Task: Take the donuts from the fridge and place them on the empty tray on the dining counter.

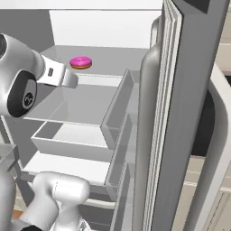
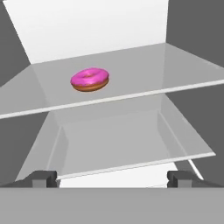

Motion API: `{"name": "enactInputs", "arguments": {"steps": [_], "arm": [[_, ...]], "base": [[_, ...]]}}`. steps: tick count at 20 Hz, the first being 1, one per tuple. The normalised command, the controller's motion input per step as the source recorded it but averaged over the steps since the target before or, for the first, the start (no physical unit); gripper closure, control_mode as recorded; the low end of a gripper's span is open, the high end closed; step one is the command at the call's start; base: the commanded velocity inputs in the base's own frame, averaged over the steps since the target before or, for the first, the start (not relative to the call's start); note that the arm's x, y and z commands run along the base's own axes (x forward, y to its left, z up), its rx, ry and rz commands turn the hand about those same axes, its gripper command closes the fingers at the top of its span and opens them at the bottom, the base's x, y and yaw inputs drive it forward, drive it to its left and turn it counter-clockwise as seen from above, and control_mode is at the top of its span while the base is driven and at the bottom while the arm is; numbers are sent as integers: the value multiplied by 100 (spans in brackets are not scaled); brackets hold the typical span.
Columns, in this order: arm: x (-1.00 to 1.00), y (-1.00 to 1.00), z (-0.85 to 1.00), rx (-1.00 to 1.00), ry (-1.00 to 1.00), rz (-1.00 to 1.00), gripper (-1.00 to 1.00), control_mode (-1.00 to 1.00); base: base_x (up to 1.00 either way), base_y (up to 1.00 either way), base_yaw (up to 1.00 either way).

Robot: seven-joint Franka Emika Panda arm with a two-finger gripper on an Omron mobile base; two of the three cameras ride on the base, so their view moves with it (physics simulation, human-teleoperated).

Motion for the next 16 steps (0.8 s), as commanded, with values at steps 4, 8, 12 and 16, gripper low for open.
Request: {"name": "enactInputs", "arguments": {"steps": [4,8,12,16], "arm": [[53,-15,6,0,0,0,-100,-100],[51,-11,1,0,0,0,-100,-100],[57,-6,0,0,0,0,-100,-100],[53,-3,2,1,0,3,-100,-100]], "base": [[0,0,0],[0,0,0],[0,0,0],[0,0,0]]}}
